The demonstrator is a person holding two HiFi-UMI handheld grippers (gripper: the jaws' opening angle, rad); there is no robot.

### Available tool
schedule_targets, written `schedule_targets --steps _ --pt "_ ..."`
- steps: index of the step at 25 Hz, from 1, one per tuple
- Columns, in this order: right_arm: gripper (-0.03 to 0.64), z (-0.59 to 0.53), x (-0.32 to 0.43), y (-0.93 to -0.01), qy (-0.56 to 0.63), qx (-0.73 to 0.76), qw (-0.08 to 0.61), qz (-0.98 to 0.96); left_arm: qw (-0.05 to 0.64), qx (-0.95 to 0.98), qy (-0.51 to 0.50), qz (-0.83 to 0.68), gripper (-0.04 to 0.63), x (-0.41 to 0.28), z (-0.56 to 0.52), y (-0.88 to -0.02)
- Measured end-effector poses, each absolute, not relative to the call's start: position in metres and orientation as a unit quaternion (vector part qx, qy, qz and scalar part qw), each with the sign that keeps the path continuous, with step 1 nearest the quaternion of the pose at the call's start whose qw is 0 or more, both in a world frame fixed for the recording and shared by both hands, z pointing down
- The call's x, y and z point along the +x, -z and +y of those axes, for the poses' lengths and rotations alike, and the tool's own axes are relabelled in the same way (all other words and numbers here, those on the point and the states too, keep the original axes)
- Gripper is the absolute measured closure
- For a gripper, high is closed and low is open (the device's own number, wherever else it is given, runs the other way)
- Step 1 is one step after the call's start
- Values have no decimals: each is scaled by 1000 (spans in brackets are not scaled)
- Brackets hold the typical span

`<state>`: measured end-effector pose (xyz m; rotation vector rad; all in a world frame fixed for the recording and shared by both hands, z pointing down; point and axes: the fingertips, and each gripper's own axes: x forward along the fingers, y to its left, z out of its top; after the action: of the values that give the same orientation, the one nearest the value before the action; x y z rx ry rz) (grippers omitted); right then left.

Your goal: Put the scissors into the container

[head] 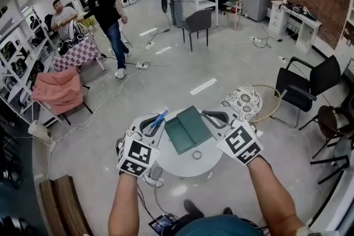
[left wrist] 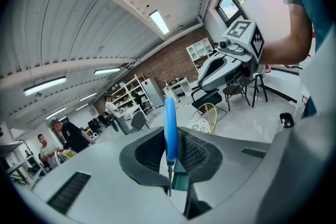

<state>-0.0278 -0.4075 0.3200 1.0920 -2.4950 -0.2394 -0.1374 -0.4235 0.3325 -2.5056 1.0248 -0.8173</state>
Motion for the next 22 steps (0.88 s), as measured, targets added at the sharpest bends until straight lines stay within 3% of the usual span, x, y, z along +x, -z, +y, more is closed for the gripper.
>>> schedule_targets --steps 9,22 --pt "578 -459 -94 -339 77 407 205 -887 142 -884 287 342 535 -204 -477 -358" --pt "577 -532 -111 -387 55 402 210 -889 107 -884 298 344 537 -226 -546 -408"
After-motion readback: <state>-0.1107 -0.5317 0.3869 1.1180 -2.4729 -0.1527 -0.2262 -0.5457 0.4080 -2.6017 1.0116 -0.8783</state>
